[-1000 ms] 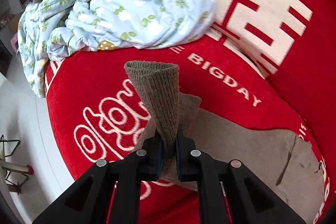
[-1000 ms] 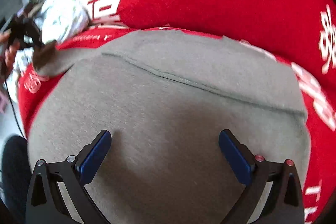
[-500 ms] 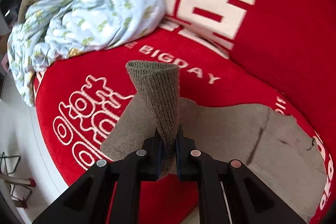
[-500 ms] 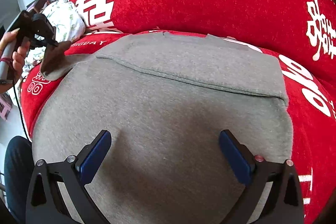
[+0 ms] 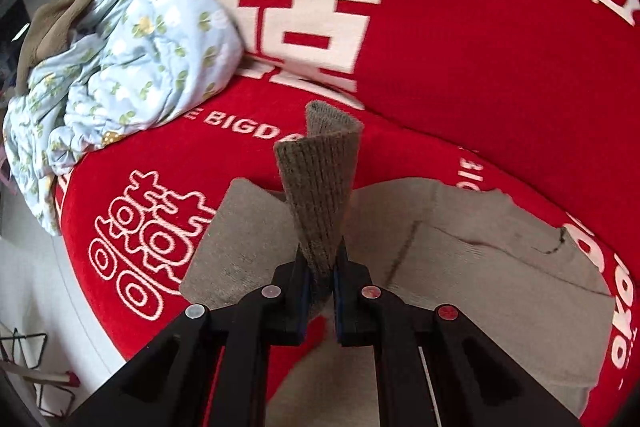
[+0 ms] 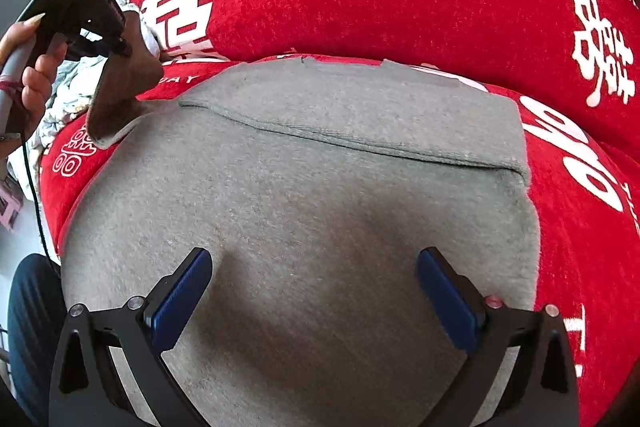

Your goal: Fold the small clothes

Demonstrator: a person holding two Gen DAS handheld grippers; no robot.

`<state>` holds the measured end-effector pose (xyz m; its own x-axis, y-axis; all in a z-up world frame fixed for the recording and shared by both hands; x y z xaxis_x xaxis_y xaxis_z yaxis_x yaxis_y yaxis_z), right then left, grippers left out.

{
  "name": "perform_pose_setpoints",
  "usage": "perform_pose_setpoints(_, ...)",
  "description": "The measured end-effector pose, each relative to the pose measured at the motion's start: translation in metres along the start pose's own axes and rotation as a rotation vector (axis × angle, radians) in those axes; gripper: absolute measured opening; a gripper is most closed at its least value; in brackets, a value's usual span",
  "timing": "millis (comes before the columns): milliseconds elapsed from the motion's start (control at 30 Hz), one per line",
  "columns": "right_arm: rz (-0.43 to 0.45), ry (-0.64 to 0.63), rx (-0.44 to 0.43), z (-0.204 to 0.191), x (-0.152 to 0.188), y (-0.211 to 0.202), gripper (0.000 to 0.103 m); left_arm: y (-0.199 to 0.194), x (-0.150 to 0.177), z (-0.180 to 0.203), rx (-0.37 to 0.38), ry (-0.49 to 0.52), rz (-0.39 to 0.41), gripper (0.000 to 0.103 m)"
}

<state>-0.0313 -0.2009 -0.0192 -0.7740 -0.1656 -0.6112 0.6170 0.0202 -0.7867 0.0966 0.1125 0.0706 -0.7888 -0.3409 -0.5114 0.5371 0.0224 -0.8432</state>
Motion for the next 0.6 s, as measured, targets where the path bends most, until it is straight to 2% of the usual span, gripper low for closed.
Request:
perform_pose_setpoints(233, 0.003, 0.023, 0.005, 0.010, 0.000, -0.004, 0.102, -0.004, 0.004, 0.042, 0.031, 0.061, -0.001, 0.010)
perform_pose_setpoints(600, -0.007, 0.071, 0.009, 0.033, 0.004, -0.007, 0.102, 0.002, 0.010, 0.082, 0.053, 0.104, -0.018, 0.010)
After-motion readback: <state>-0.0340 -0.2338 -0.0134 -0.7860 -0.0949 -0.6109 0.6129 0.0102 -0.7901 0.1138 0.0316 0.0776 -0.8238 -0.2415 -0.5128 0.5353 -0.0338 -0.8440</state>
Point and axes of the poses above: each gripper's, at about its wrist camera, not at the fingertips, and y roughly the way its jaws point, z to its right, x to its underside, the point moved 6 cm from there along y, roughly the way its jaws point, and after that the axes turned 15 degrees about x, right-handed, at the moved point
